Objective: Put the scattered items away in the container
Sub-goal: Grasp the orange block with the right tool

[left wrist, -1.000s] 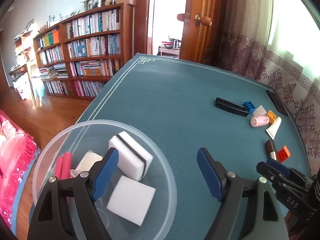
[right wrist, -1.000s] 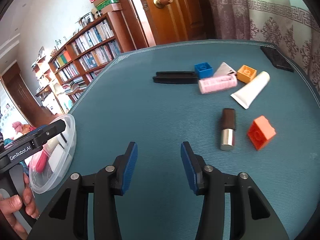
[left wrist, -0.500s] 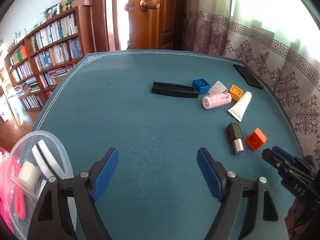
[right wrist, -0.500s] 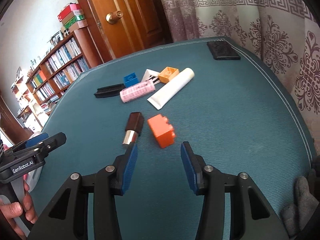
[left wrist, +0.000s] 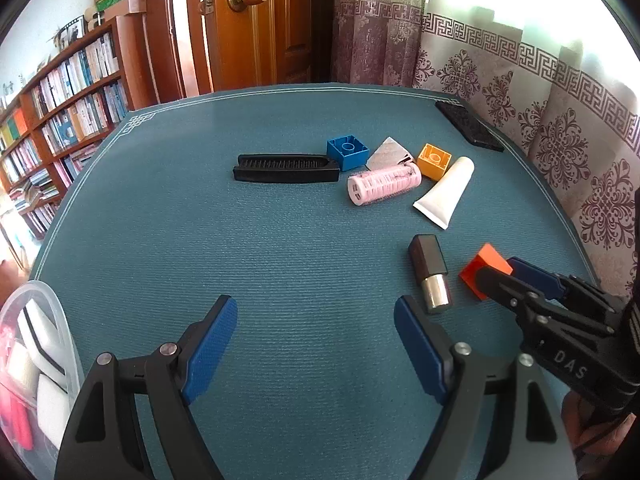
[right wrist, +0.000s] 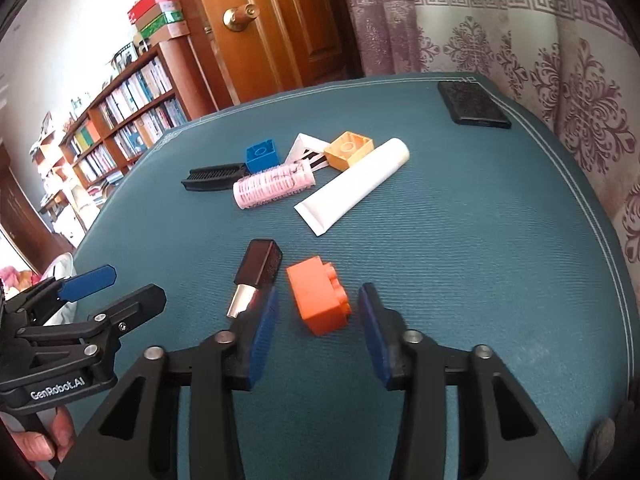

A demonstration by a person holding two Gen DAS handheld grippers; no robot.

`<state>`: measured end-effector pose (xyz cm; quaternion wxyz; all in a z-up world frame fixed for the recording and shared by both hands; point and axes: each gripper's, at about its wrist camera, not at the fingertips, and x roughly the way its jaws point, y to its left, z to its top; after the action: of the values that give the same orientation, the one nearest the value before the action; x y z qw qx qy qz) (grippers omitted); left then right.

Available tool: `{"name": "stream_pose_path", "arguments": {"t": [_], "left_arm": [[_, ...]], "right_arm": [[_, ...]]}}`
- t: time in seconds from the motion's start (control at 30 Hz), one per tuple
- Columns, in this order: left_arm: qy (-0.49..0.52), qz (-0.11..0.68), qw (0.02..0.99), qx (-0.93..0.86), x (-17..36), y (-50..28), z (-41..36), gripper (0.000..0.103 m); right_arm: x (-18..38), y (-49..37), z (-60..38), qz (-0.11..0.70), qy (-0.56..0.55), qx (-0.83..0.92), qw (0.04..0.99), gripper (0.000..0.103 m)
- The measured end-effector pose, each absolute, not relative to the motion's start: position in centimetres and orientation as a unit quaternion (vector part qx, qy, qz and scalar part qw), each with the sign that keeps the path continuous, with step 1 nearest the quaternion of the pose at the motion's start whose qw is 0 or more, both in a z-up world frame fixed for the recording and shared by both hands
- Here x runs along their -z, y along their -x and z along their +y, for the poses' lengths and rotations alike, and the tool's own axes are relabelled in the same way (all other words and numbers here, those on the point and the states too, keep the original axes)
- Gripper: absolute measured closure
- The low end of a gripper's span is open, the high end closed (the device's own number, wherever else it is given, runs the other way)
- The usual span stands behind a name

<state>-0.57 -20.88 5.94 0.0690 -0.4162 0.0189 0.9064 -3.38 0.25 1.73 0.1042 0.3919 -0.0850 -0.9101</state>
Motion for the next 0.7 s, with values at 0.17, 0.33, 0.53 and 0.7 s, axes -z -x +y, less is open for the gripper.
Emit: {"name": "stream_pose_path", "arguments": {"t": [0.17,0.33,0.53,0.7], "left_arm": [[0.422,0.015,0.067,-0.904,-5.5,1.0,-20.6,0.019],[0.424,0.015,0.073,-0.903,-5.2,1.4,-19.8,0.019],[0.418,0.029,0.091,-0.903,-5.2,1.9,-17.6,0.019],[0.419,0.036,0.104,-0.901,-4.5,2.8,-16.0,0.019]], "right_arm": [[-1.0,3.6,0.2,-0.091,-0.396,0.907,0.107,0.077],[-1.2,3.0,1.0,-0.098,-0.384,0.913,0.095,0.078],[-2.0,2.3,3.0,-0.121,-0.361,0.923,0.055,0.078],[-1.6,2.3,4.5,-0.143,-0.366,0.919,0.036,0.078]]}}
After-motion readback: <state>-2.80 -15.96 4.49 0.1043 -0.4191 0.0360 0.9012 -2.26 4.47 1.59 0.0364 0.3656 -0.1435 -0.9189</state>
